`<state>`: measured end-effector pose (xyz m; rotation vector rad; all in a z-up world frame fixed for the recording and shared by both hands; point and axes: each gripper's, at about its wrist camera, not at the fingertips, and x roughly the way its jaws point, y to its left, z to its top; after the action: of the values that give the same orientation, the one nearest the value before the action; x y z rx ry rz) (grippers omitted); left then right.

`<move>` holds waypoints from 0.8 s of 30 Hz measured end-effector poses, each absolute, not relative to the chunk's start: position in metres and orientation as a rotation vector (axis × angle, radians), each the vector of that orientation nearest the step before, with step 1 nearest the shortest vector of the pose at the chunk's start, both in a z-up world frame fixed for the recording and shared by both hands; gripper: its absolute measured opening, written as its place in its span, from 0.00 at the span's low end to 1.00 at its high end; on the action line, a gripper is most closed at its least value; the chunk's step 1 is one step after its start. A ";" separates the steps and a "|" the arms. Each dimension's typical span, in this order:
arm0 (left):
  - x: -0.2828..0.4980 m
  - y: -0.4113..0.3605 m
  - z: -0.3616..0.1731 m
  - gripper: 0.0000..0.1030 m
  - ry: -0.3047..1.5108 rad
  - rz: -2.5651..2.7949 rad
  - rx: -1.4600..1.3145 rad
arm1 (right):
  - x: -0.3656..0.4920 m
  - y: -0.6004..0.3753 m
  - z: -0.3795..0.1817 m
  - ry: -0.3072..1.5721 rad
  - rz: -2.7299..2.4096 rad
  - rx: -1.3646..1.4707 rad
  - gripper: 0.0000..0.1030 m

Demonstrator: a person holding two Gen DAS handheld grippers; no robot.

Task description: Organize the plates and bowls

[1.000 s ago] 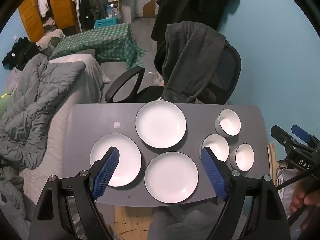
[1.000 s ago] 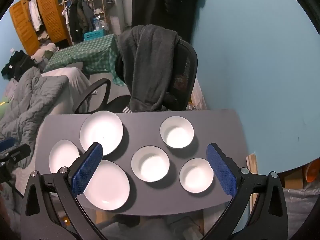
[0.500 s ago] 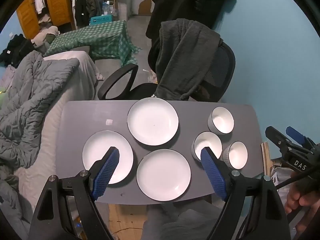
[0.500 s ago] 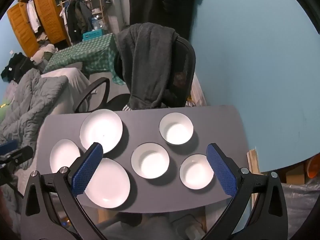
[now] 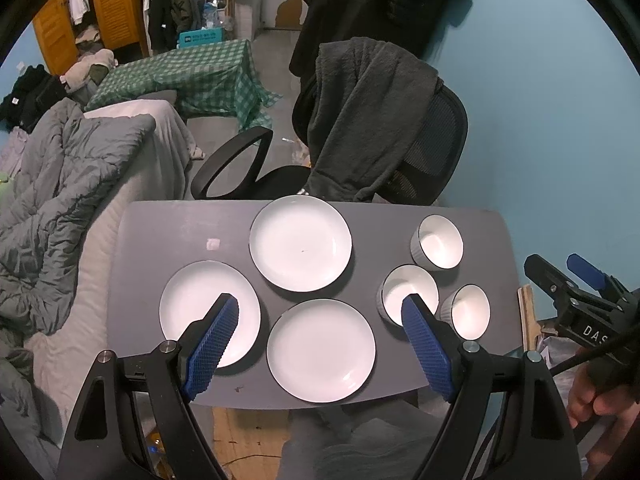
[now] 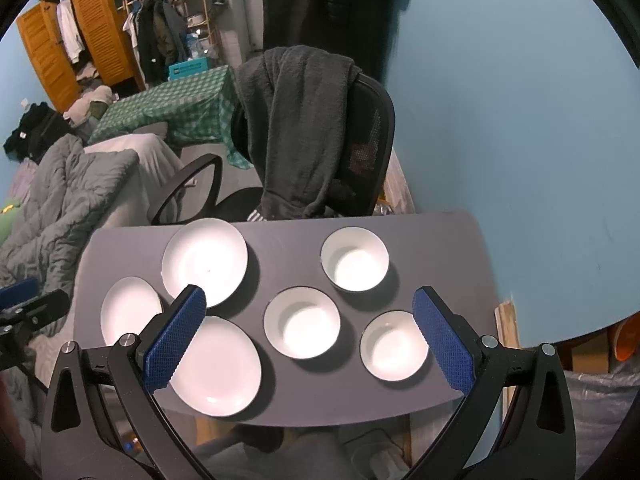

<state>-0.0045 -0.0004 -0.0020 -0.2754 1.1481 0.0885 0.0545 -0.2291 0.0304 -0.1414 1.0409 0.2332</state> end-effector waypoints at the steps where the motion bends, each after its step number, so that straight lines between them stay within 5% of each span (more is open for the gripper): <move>1: -0.004 -0.001 -0.002 0.83 1.147 0.087 -0.277 | 0.056 -0.228 0.031 1.041 0.232 -0.141 0.99; 24: -0.001 -0.007 0.001 0.83 1.150 0.090 -0.284 | 0.063 -0.225 0.030 1.055 0.245 -0.156 0.99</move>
<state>-0.0006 -0.0074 0.0010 -0.2842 1.1496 0.0896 0.0626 -0.2251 0.0301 -0.1564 1.0553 0.2454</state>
